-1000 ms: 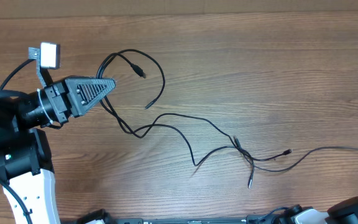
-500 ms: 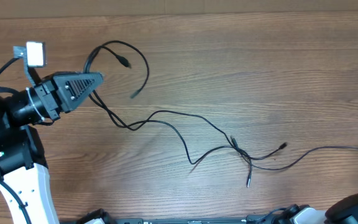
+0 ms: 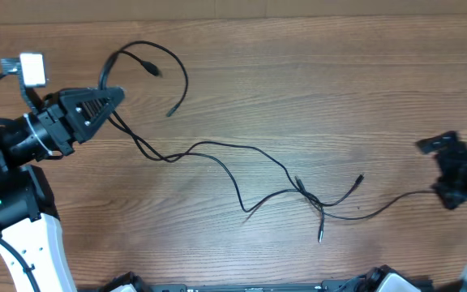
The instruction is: Untangle cables
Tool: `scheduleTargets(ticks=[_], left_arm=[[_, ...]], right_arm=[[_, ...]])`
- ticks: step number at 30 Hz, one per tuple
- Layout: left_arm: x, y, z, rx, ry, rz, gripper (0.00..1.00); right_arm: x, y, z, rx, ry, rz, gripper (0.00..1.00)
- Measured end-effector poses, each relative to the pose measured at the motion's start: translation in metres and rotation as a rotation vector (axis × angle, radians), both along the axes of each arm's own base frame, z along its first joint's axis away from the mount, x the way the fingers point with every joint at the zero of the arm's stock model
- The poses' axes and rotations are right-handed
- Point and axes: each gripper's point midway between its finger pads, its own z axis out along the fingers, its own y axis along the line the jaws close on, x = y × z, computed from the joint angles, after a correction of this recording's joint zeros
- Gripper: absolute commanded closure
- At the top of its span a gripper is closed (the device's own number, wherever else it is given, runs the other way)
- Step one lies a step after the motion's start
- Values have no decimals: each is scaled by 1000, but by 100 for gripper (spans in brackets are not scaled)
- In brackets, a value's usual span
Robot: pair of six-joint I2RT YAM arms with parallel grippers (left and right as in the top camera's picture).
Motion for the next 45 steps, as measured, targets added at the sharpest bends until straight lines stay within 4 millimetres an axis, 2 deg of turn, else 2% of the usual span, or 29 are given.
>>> scheduleTargets(ticks=[1,8,14,19,24,29,31,33,34,35,36,40,42,45], left_arm=[[2,2,1,4,-13,13,96],[12,13,10,49,-124,67,96],[26,38,7,31,-106,141,96],[29,40,3,21,-83,131,96],[24,37,7,43,-112,110,96],[19,34,10,54,-121,89,96],[18,33,10,56,-118,81,96],[16,32,10,56,-111,72,96],[16,31,10,55,-106,68,96],[15,31,10,56,-105,65,96],[15,31,10,56,-102,62,96],[13,30,9,57,-95,54,96],[13,30,9,57,-93,52,96],[13,29,9,57,-93,51,96]], right_arm=[[-1,16,-1,12,-3,33,0],[-10,85,-11,75,35,174,0],[-21,127,-28,119,106,267,0],[-43,165,-46,159,205,336,0],[-57,184,-57,171,277,330,0],[-71,192,-68,167,350,271,0],[-76,189,-75,157,384,211,13],[-75,186,-82,147,392,151,30],[-74,184,-85,139,388,127,31],[-72,182,-88,136,386,97,21],[-70,181,-91,133,381,69,19],[-59,180,-108,156,327,-8,20],[-55,181,-112,166,306,-22,35],[-55,181,-118,175,302,-44,38]])
